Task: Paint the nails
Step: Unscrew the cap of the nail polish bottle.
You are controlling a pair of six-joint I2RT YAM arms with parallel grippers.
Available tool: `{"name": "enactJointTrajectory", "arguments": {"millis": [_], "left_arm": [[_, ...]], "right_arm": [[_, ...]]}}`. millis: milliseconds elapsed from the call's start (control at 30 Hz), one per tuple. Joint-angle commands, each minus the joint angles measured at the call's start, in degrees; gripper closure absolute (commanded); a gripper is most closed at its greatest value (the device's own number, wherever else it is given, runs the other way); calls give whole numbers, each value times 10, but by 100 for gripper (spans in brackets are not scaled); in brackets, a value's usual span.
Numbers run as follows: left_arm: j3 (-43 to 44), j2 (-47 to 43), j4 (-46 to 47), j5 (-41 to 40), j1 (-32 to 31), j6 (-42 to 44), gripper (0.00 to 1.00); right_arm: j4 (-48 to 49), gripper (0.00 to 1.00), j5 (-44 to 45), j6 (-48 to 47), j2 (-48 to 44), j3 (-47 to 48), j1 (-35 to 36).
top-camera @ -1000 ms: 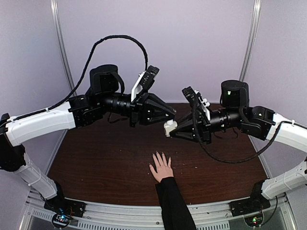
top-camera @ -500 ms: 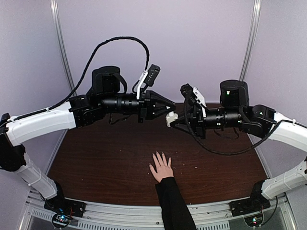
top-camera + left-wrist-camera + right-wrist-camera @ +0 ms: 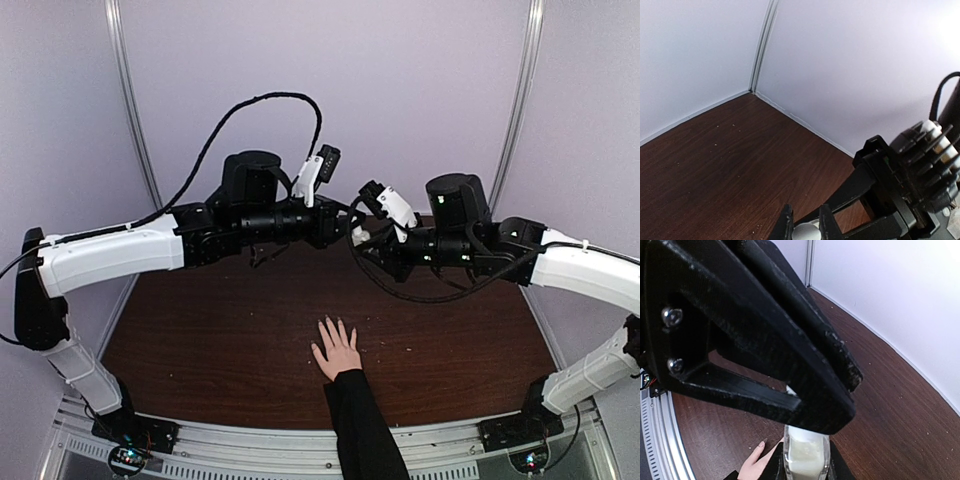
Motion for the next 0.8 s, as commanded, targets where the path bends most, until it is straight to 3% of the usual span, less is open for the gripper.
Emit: {"name": "enactJointTrajectory", "arguments": {"millis": [0, 167, 300, 567, 767], "left_arm": [[25, 25, -32, -78, -10, -34, 100], [33, 20, -37, -67, -9, -30, 100], [25, -14, -39, -40, 3, -16, 74], [2, -97, -61, 72, 31, 45, 42], [3, -115, -102, 216, 39, 109, 40]], "right_arm": [[39, 100, 67, -4, 0, 25, -1], [32, 100, 49, -9, 3, 20, -2], [26, 100, 29, -13, -11, 6, -3], [17, 100, -102, -16, -43, -17, -14], [10, 100, -233, -18, -64, -15, -15]]}}
